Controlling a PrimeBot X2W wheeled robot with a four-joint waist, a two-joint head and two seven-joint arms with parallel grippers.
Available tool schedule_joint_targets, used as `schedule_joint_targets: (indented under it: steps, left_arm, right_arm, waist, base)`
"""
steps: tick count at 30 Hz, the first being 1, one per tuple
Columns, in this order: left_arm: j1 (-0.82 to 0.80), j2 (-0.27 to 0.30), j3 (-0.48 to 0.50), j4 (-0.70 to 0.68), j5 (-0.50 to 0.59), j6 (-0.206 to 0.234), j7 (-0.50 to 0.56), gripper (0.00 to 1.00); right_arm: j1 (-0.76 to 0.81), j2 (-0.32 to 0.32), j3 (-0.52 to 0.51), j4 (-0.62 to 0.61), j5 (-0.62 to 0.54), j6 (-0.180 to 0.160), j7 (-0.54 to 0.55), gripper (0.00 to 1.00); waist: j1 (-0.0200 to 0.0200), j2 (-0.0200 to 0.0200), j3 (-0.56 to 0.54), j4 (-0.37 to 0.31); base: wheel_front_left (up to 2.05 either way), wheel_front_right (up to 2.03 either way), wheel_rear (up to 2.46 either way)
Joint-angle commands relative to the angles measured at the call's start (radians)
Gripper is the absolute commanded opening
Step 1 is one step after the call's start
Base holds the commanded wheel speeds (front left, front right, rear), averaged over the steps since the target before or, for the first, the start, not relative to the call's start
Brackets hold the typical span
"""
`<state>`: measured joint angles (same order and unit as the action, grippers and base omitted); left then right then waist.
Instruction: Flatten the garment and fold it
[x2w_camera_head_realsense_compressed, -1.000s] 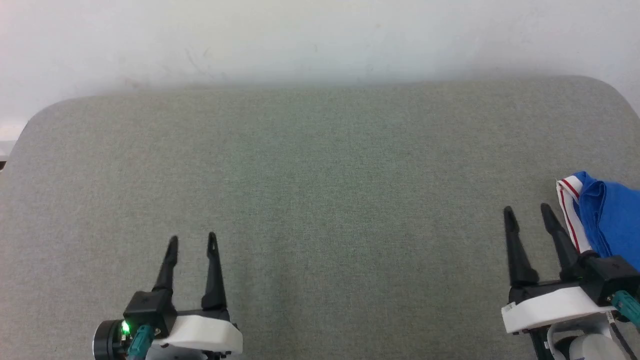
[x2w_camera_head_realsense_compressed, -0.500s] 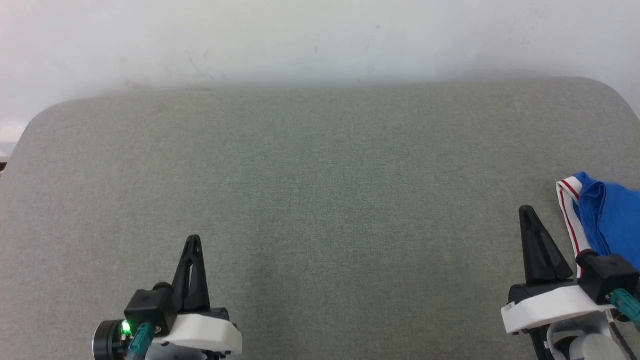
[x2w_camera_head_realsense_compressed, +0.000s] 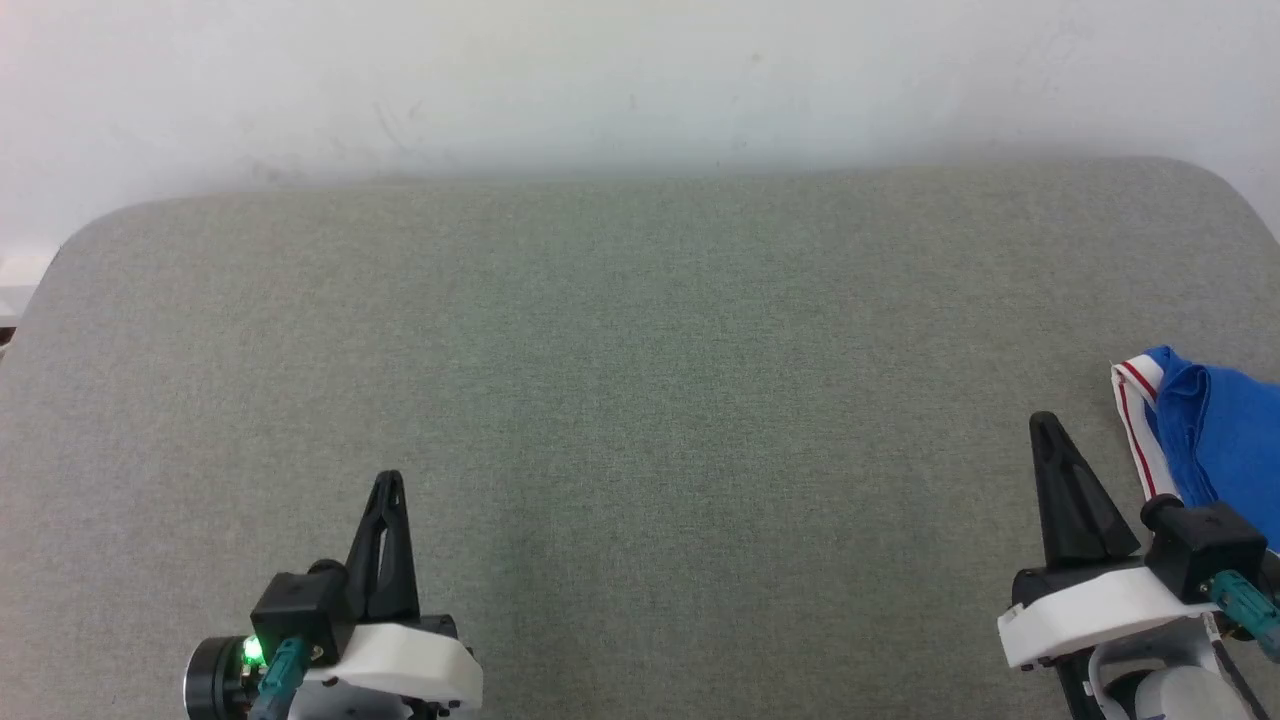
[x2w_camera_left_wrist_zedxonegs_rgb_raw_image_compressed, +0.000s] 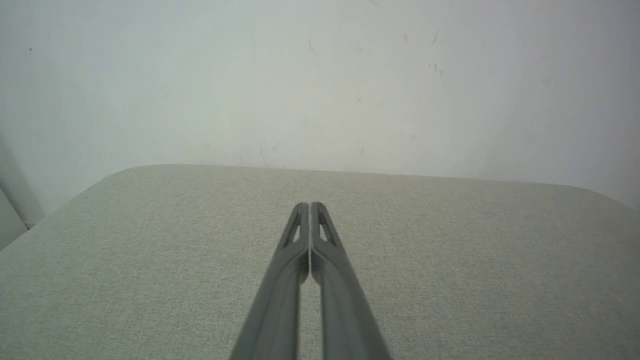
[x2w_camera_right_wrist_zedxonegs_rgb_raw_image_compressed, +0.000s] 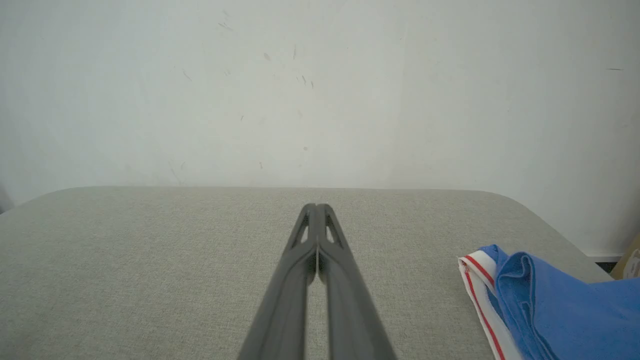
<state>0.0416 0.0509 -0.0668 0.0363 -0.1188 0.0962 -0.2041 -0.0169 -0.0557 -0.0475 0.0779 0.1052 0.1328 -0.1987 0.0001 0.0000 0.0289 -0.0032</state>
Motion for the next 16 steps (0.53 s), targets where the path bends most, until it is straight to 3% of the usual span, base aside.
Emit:
schedule_joint_targets:
  steps: [1,16]
  left_arm:
    - [-0.007,0.0,0.006,-0.006,0.011,-0.012,0.004,0.0]
    - [-0.012,0.0,0.015,-0.011,0.027,-0.025,0.034,0.0]
  right_arm:
    - [0.004,0.001,0.004,-0.007,-0.007,0.0,0.005,0.0]
    - [0.006,0.002,0.011,-0.017,-0.022,-0.001,0.035,0.0]
  waist:
    - [0.0,0.0,0.0,0.0]
    - [0.0,0.0,-0.005,0.001]
  base:
    - [0.0,0.0,0.0]
    - [0.0,0.0,0.0]
